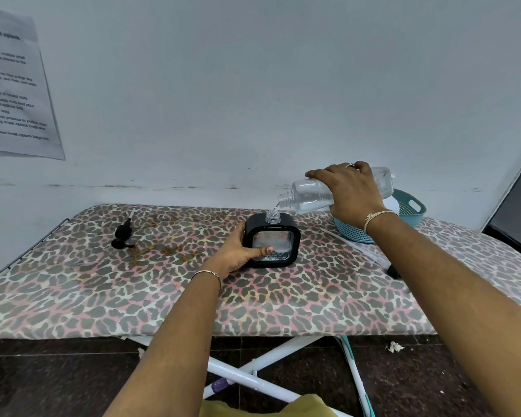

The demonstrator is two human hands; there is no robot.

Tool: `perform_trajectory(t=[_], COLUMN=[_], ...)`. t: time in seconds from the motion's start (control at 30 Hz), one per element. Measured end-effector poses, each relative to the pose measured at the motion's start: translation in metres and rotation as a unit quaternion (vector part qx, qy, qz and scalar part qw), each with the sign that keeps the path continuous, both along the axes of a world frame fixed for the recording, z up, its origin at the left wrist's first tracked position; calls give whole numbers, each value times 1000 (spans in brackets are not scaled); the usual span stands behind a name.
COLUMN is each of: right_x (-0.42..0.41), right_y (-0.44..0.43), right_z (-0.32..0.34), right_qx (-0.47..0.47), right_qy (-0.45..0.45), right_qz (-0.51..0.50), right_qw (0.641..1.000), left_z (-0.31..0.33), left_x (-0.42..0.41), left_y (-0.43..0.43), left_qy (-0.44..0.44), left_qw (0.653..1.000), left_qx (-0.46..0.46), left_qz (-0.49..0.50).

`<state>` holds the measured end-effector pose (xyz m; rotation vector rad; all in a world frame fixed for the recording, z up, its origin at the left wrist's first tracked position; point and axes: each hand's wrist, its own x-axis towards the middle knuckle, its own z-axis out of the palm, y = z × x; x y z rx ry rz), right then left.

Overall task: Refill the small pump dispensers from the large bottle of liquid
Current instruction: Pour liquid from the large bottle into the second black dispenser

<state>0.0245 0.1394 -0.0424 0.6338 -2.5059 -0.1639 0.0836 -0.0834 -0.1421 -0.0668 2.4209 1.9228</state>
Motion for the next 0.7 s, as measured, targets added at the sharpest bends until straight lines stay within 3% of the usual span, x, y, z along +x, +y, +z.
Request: perform_trajectory(t=[0.7], right_x=[-1], right_y=[0], right_z=[-1], right_qx=[15], right_qy=[9], right_qz=[-2], right_qw=[1000], left_z=[-5], left_x=[-5], left_y=[-3], left_qy=[2], left_qw=[1000], left_qx=[10], left_qz=[3])
